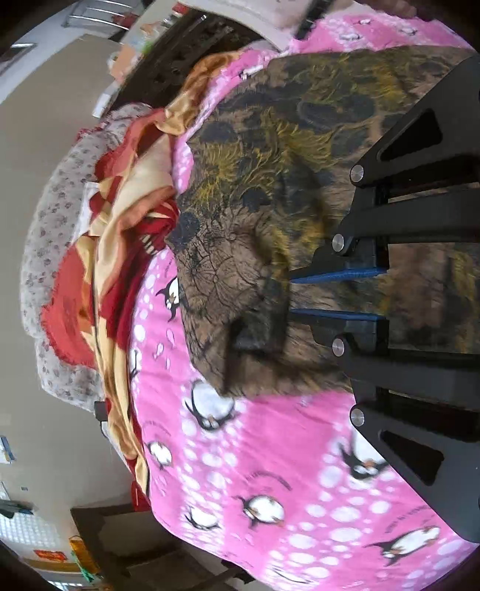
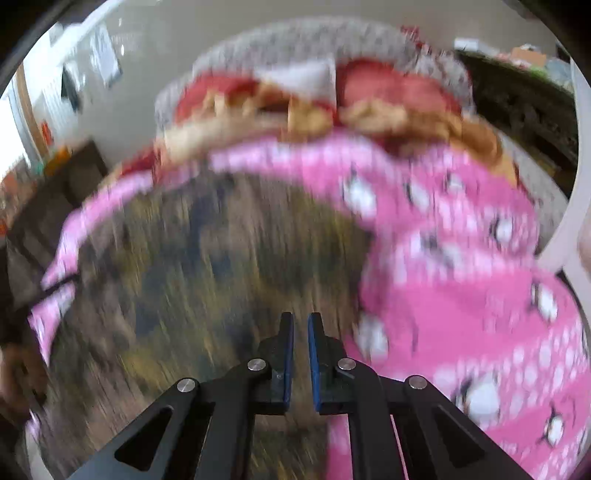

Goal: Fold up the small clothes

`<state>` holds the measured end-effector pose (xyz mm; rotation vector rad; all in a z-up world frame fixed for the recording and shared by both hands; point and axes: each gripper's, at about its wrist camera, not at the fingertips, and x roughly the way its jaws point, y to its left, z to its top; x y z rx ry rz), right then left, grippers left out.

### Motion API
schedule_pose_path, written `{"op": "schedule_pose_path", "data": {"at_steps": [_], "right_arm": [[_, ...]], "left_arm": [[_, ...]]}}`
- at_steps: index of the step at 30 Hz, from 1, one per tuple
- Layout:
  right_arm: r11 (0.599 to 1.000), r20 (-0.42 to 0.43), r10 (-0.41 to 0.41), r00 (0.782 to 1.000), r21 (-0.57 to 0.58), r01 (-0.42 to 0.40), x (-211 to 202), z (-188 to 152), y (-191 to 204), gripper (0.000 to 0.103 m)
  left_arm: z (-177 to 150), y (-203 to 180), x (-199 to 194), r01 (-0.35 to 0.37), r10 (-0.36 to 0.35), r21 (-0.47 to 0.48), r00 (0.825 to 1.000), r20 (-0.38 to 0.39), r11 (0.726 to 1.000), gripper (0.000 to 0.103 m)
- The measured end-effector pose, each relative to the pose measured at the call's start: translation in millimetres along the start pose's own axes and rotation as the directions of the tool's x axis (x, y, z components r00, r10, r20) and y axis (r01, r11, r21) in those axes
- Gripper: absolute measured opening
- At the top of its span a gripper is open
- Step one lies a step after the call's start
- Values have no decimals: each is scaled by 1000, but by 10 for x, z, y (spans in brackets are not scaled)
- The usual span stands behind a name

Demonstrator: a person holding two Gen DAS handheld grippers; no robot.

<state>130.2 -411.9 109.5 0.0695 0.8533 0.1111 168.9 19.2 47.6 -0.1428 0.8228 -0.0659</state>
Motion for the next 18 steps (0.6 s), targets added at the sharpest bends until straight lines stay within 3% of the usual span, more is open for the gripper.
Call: {"op": "schedule_pose_path", "data": {"at_steps": [3,6,9,12,15,18], "right_arm": [[1000,-54,-28,998,3,29,425,205,32,6],[998,-188,-65,980,1,67,921,48,-50,5],[998,-162,-64,985,-7,64,919,32,-74,5],[996,-148,-91,985,-9,91,699,165,5,6],[998,-60,-51,997,-30,49,353,268,251,6],[997,-42,-10,999,-71,7,337,259,577,6]], "left_arm": [[-35,4,393,-66,66,6,992,-110,998,13],[-123,128,394,-13,10,-49,997,-79,999,13],[-128,153,359,-7,4,-28,996,-89,1000,13],[-79,192,191,-19,13,-67,996,-88,998,13],[-99,70,-70,40,-43,-82,998,-37,996,13],[-167,-192,-7,46,-47,-21,997,-63,999,13]]}}
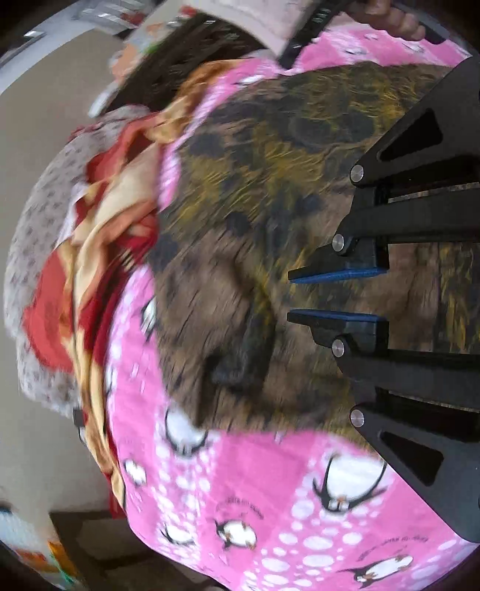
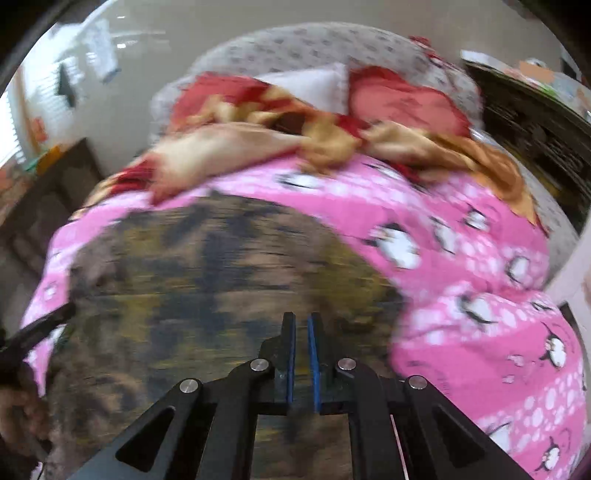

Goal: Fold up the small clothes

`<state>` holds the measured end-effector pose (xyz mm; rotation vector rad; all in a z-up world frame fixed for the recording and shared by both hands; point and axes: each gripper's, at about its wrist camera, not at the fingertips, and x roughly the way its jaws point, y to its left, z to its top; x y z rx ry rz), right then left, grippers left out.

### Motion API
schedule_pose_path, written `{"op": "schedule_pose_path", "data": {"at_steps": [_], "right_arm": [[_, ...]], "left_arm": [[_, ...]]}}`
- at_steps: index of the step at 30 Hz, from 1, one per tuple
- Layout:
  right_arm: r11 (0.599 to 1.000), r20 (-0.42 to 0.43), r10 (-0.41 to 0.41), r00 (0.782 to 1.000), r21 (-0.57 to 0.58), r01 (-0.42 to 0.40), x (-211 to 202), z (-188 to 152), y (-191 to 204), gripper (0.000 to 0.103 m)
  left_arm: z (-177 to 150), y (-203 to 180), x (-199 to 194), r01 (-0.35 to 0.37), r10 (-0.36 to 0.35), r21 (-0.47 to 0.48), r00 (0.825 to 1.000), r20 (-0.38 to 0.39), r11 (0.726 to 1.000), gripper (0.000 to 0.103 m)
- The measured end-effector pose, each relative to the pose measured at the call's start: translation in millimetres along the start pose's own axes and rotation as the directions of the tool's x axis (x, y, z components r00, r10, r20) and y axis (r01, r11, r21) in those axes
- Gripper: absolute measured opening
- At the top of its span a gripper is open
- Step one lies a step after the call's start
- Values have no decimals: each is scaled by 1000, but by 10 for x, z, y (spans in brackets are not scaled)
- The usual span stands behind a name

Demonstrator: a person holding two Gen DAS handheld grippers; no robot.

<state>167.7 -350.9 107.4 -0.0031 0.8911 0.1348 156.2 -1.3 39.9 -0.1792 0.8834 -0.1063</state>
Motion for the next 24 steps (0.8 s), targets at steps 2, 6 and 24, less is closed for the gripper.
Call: {"op": "schedule_pose_path", "data": {"at_steps": [2,6,24], "right_arm": [[1000,-43,0,999,-2,0,203,-58,74,6],[1000,-53,-5,999,-24,4,470,-222,83,5],[998,-45,59,997,8,-59,12,-1034,359,7]], "left_arm": [[-70,-57,260,-46,48,25,995,-90,999,14],[-47,-68,299,-45,48,34,995,-83,998,14],[-587,-446,-66,-59,61,101,998,-24,993,15]]}}
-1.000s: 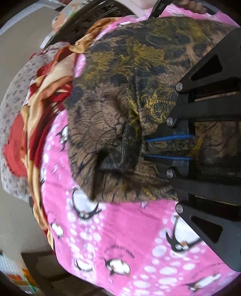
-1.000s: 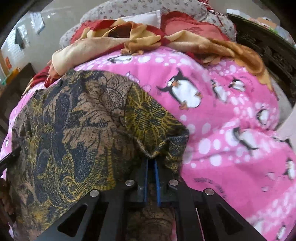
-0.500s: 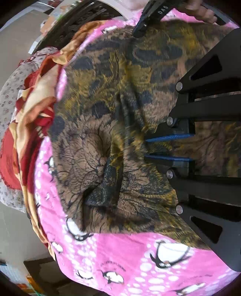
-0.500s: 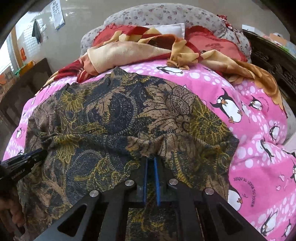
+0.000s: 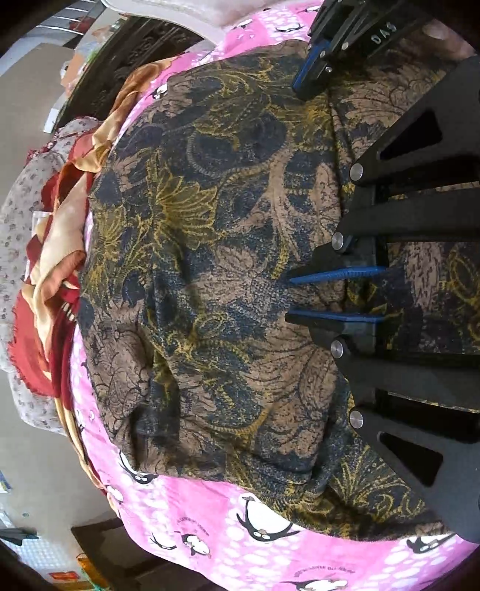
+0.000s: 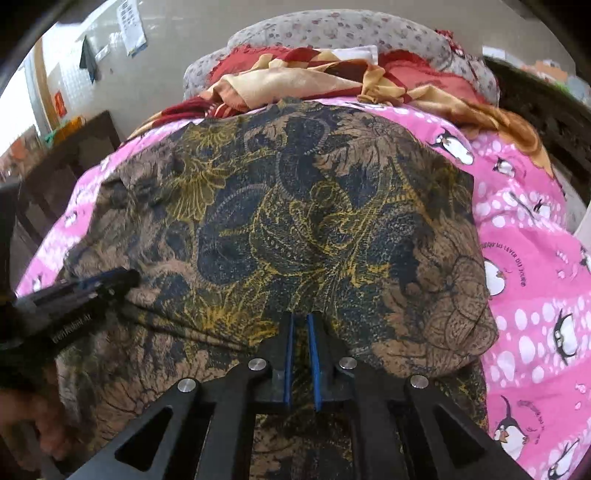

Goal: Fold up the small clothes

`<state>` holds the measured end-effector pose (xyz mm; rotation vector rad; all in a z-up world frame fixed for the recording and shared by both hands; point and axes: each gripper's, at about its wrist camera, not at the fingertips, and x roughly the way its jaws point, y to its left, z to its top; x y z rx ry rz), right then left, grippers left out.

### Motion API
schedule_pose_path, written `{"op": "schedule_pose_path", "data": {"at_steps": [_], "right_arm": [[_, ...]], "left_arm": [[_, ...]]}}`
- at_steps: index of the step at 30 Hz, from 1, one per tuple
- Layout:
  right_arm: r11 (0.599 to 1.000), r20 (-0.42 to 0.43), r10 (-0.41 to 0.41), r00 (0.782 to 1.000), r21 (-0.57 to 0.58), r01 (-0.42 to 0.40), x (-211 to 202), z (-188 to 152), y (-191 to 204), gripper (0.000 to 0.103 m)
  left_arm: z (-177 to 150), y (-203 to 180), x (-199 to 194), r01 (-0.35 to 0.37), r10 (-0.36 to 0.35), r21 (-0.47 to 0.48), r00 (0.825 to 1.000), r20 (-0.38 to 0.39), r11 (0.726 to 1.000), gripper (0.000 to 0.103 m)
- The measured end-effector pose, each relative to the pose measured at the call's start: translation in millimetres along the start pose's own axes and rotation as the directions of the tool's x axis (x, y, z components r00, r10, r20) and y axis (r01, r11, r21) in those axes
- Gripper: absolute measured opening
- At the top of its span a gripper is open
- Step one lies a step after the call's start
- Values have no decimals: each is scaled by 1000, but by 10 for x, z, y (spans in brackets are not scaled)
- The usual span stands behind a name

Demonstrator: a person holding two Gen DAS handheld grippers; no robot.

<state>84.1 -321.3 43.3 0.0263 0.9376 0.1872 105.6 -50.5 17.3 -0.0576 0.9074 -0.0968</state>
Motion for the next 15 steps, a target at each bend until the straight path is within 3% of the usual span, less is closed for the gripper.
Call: {"op": "schedule_pose_path", "data": {"at_steps": [8,13,15], "right_arm": [[1000,5,21,1000,17,-21,2,3,-63,7],[998,-2,-50,999,-42,50,-12,5,93,7],[993,-26,-93,995,-74,90,-88,48,164,7]], "left_arm": [[-44,-92,58,-18,17,20,999,34,1000,15],[-26,-66,31,-8,7,27,1000,13,1000,15],[-60,19,-170,50,-50,35,999,-15,998,15]]}}
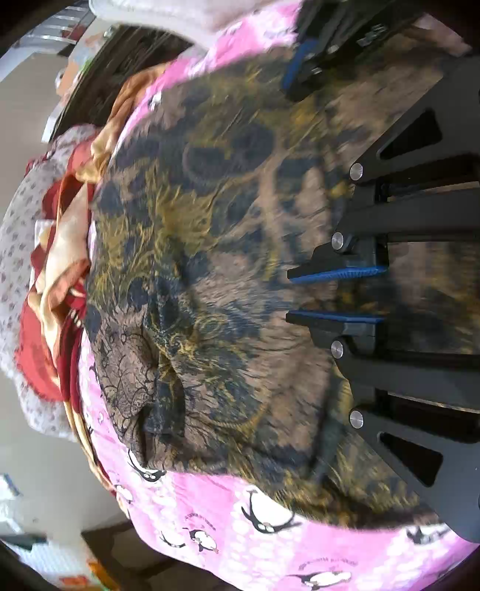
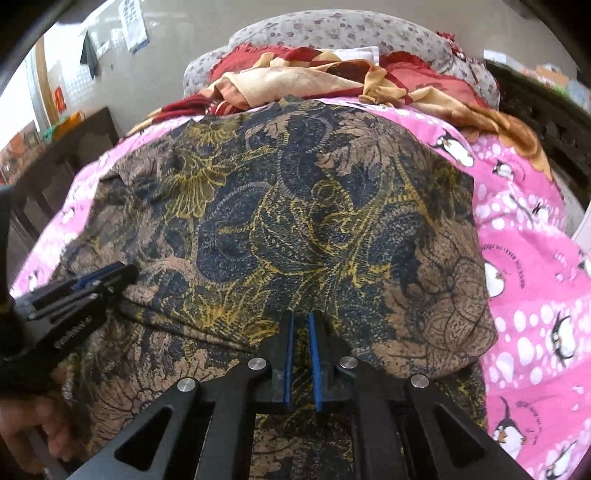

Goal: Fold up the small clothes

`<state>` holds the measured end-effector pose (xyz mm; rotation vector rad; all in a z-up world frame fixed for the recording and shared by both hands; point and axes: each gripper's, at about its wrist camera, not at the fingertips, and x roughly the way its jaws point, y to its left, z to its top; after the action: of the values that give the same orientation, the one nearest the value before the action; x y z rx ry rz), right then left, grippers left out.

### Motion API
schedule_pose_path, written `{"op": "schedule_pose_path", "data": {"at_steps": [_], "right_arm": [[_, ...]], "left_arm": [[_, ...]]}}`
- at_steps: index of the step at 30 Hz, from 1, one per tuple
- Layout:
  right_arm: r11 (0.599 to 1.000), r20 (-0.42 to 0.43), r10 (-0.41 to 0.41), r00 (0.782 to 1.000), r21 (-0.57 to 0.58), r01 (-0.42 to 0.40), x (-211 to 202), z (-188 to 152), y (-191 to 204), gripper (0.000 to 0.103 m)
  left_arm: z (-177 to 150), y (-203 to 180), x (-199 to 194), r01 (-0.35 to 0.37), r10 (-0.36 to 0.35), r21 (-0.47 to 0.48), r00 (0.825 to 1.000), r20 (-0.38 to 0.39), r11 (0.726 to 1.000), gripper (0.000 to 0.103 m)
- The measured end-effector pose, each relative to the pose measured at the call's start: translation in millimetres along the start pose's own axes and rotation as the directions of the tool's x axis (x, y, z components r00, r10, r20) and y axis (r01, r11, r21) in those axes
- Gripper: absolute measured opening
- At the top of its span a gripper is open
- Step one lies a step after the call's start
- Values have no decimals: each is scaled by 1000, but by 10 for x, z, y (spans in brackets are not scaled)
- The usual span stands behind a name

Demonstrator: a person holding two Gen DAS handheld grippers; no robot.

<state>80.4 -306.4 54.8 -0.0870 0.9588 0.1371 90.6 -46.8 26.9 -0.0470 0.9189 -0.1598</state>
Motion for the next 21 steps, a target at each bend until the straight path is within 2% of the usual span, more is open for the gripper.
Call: {"op": "schedule_pose_path", "data": {"at_steps": [1,2,3,5,7,9,13,14,15,17,19,21], "right_arm": [[1000,7,-11,1000,-4,11,-135,8,24,7],[1000,41,12,999,-2,-12,-327,-17,34,7],[999,61,38,997,-4,-38,-476,-53,40,9],[997,71,78,994,-14,-77,-776,-198,37,15],[995,25,101,995,-24,-101,-957,-424,21,16],[992,-31,122,992,-23,-122,-1030,-697,-10,17],[992,-99,116,988,50,-112,-888,-1135,-147,17],[990,-93,129,987,75,-122,-846,-1199,-187,17],[985,-32,145,989,101,-141,-889,-1258,-231,17],[986,-26,137,990,99,-134,-893,-1268,-216,18],[987,-27,139,990,82,-136,-892,-1262,-170,24],[986,-8,152,988,75,-151,-900,-1280,-129,40]], "left_arm": [[-19,41,-76,33,-33,-2,999,-9,999,15],[-79,138,-234,93,-93,-5,995,-23,996,15],[-133,207,-345,121,-121,0,992,-25,993,15],[-306,392,-615,119,-119,22,993,-23,993,15],[-502,556,-806,119,-117,43,993,-27,992,15],[-755,710,-931,117,-114,45,991,-65,992,15],[-1119,798,-858,141,-135,27,979,-155,990,15],[-1180,805,-843,143,-140,13,981,-137,990,15],[-1205,802,-860,139,-138,5,984,-112,990,15],[-1227,781,-865,123,-124,-21,987,-99,992,16],[-1247,782,-860,124,-128,-53,989,-75,991,19],[-1268,802,-857,142,-146,-84,989,-38,986,24]]}}
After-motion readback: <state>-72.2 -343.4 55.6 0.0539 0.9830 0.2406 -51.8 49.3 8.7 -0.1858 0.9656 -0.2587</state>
